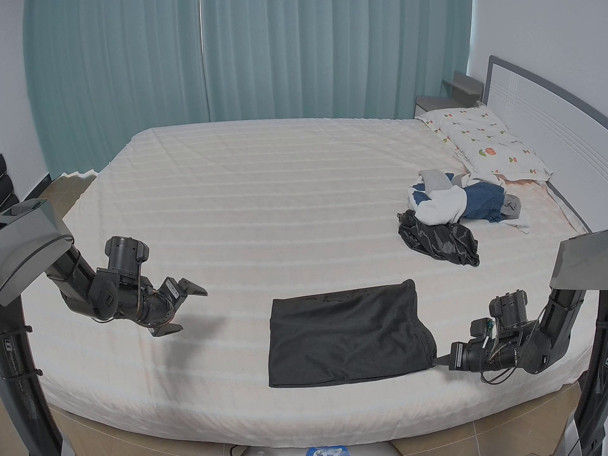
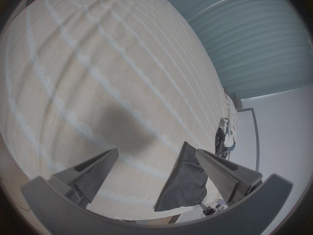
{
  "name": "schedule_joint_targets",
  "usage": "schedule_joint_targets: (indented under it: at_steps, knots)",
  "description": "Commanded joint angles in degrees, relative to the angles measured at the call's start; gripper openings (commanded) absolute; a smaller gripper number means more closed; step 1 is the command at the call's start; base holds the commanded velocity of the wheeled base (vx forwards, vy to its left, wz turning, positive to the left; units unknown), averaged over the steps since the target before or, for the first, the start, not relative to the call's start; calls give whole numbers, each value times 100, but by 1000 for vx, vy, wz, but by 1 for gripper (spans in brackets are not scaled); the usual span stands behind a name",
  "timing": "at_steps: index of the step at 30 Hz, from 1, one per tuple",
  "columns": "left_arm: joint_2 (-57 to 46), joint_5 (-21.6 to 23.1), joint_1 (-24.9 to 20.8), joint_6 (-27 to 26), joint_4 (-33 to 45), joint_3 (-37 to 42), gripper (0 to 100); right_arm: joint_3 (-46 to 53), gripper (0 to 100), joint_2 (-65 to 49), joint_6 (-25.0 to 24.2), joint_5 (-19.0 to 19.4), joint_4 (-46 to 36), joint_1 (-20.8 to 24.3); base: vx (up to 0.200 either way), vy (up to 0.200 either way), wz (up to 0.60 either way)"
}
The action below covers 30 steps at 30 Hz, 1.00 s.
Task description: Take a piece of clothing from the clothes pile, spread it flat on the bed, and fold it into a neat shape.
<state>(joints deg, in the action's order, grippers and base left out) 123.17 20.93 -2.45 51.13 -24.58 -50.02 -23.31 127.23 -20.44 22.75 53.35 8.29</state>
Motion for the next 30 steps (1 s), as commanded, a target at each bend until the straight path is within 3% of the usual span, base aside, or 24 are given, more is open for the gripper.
schedule_joint_targets:
  at_steps: [1, 5, 6, 13, 17, 25, 30]
  knots:
    - [5, -1, -1, 3, -3, 1, 100, 98, 0, 47, 5, 2, 0, -38, 0, 0, 0]
    - [-4, -1, -1, 3, -3, 1, 100, 98, 0, 214, 23, -34, 36, -29, 0, 0, 0]
    - [5, -1, -1, 3, -3, 1, 100, 107, 100, 214, 23, -42, 44, -29, 0, 0, 0]
    - [5, -1, -1, 3, -3, 1, 100, 125, 100, 126, 67, -148, 44, -82, 0, 0, 0]
    - [5, 7, -1, 3, -3, 1, 100, -113, 100, -252, -109, -60, 150, -337, 0, 0, 0]
    - [5, -1, -1, 3, -3, 1, 100, -1536, 100, 408, -1216, -165, 159, -108, 0, 0, 0]
    - [5, -1, -1, 3, -3, 10, 100, -2609, 100, 1146, -1656, -543, 141, 50, 0, 0, 0]
